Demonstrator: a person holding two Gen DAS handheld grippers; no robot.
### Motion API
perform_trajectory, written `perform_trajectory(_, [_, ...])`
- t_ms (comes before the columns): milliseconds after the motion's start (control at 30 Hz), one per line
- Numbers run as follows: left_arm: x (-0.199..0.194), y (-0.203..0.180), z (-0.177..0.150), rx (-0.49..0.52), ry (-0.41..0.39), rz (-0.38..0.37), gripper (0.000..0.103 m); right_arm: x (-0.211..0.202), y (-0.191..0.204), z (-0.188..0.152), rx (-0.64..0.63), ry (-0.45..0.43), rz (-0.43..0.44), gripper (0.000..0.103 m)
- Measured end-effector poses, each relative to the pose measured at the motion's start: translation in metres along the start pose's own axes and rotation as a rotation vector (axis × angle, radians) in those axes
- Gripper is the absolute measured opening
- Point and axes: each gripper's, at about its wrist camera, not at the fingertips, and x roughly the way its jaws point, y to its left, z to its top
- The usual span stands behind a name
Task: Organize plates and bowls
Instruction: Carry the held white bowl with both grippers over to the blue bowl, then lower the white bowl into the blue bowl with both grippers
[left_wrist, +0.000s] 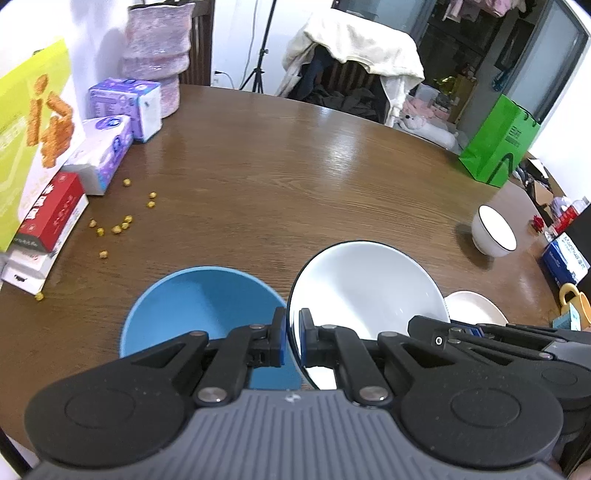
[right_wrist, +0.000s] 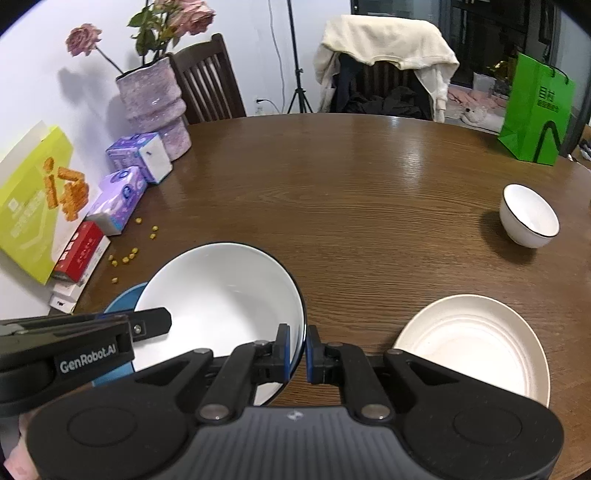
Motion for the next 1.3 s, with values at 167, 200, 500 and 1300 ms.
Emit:
perform_trajectory(167, [-0.004, 0.014, -0.002, -0.028, -0.005, 0.016, 0.007, 0.003, 0.011, 0.002, -0.026, 0.008, 0.017, 0.008])
perform_trajectory(200, [-0.005, 0.017, -0.002, -0.034, -0.006, 0.020, 0.007, 0.003, 0.014, 0.002, -0.031, 0.009, 0.020, 0.008])
perform_trajectory(500, [-0.010, 0.040, -0.003, -0.083, -0.010, 0.047, 0.007, 0.011, 0.039, 0.005, -0.082, 0.022, 0.047, 0.008])
perform_trajectory(1300, [-0.004, 0.086, -0.005, -0.166, 0.004, 0.094, 0.007, 0.037, 0.084, 0.014, -0.171, 0.068, 0.089, 0.008])
